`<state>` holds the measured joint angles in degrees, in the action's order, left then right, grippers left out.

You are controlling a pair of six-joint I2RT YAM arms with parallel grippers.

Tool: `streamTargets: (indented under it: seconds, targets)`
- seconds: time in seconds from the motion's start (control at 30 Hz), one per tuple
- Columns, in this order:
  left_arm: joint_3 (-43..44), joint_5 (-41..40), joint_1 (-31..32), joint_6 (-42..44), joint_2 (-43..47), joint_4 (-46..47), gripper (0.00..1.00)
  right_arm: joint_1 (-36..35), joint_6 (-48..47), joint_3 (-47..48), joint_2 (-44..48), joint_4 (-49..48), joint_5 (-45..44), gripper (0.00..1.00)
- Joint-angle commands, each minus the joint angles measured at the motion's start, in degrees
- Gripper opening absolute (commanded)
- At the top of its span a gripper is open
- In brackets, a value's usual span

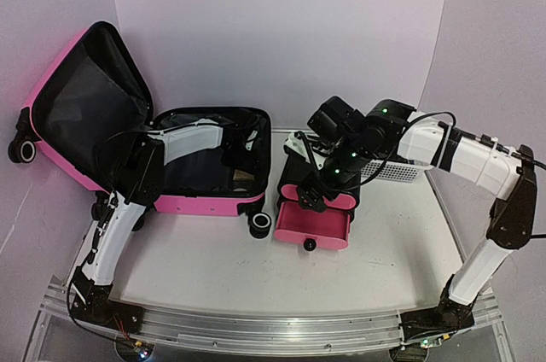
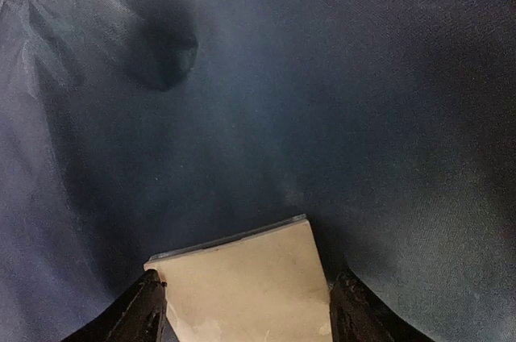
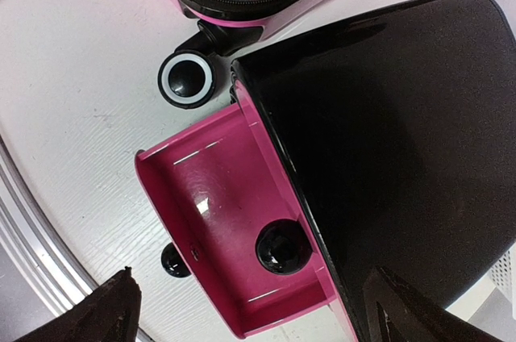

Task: Open, take out, and arrange the luggage

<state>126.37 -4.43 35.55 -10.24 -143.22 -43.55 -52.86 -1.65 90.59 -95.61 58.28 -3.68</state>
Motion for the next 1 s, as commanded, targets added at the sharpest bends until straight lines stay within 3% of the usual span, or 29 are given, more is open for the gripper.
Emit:
streamTargets:
  seconds: [0.0,0.2,0.6,0.7,0.83,0.97]
  targets:
    - [2.16,-3.64,-0.04,2.0,0.59,0.18,0.69,-0.09,0.86,0.39,2.46,-2.08,0.56,0.98]
    - [-1.24,-9.01,-0.75,3.63,4.99,0.22,0.67,-0.06,0.94,0.91,2.13,-2.27,1.12,0.98]
    - [-5.92,-11.07,-4.42,6.59,8.67,0.39,0.64,-0.05,1.21,1.11,2.09,-2.38,1.8,0.98]
    - [-6.45,-4.69,-4.47,7.62,10.59,0.4,0.66,0.03,1.21,1.08,1.94,-2.38,1.87,0.98]
    - [-7.16,13.78,-5.46,3.68,12.54,1.19,0.68,0.03,1.21,1.17,1.53,-2.38,2.18,0.98]
    - [-7.51,24.87,-6.57,-0.73,12.44,3.45,0.71,0.18,3.78,1.25,1.53,-2.57,1.94,0.98]
